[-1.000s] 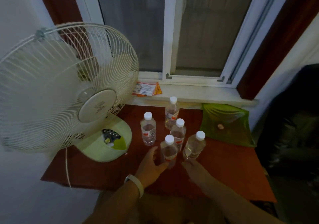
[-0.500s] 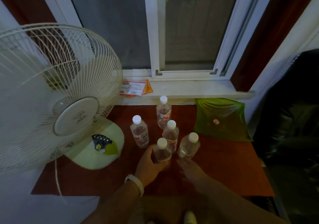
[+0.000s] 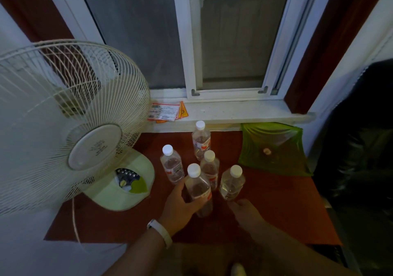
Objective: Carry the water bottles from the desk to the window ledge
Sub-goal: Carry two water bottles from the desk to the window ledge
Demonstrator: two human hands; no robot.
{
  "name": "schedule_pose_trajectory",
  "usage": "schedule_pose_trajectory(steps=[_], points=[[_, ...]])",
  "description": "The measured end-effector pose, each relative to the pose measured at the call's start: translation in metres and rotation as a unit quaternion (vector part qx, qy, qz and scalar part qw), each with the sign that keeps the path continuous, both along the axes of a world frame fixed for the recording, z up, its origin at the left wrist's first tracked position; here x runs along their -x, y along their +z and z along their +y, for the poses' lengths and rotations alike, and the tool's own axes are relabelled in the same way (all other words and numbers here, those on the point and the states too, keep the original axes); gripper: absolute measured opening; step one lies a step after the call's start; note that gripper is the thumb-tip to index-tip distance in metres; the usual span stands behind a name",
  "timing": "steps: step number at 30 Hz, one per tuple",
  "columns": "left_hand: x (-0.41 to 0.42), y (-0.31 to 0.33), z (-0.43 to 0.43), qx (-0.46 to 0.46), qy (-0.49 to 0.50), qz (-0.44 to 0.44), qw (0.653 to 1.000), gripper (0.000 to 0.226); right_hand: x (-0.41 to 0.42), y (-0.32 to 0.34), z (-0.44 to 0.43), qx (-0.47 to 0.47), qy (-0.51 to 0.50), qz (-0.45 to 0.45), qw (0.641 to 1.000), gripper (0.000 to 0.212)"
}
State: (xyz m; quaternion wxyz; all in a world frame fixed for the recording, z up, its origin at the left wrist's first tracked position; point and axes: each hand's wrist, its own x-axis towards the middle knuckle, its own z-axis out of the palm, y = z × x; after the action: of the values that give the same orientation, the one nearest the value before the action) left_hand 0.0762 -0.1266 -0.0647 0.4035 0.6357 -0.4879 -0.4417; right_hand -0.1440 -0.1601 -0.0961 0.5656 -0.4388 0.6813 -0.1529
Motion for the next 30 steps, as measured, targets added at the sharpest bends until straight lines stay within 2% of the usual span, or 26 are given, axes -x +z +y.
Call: schedule_pose_trajectory(steps=[4, 10, 14, 17, 19, 26, 30], points=[[0.005, 0.004, -0.001, 0.001, -0.018, 0.000, 1.000, 0.073, 0.009, 0.006, -0.005, 0.027, -0.010, 0.028, 0.999, 0.055], [0.014, 0.004, 0.000, -0.009, -0.022, 0.002, 1.000, 0.069, 0.003, 0.007, -0.009, 0.158, -0.024, 0.000, 0.987, 0.071], [0.020, 0.003, 0.001, -0.012, -0.007, 0.012, 1.000, 0.068, 0.000, 0.005, -0.016, 0.216, -0.022, -0.028, 0.976, 0.062], [0.023, 0.005, 0.003, -0.011, -0.013, 0.016, 1.000, 0.067, -0.003, 0.006, -0.024, 0.268, 0.019, -0.039, 0.963, 0.031], [0.024, 0.008, 0.006, -0.018, -0.008, 0.022, 1.000, 0.068, -0.006, 0.006, -0.028, 0.289, 0.062, -0.014, 0.955, 0.017], [0.023, 0.013, 0.012, -0.025, 0.029, 0.003, 0.999, 0.059, -0.007, 0.001, -0.033, 0.332, 0.042, 0.008, 0.942, 0.008], [0.027, 0.018, 0.014, -0.012, 0.033, -0.003, 0.999, 0.056, 0.005, 0.006, -0.029, 0.330, 0.056, 0.039, 0.942, 0.025]])
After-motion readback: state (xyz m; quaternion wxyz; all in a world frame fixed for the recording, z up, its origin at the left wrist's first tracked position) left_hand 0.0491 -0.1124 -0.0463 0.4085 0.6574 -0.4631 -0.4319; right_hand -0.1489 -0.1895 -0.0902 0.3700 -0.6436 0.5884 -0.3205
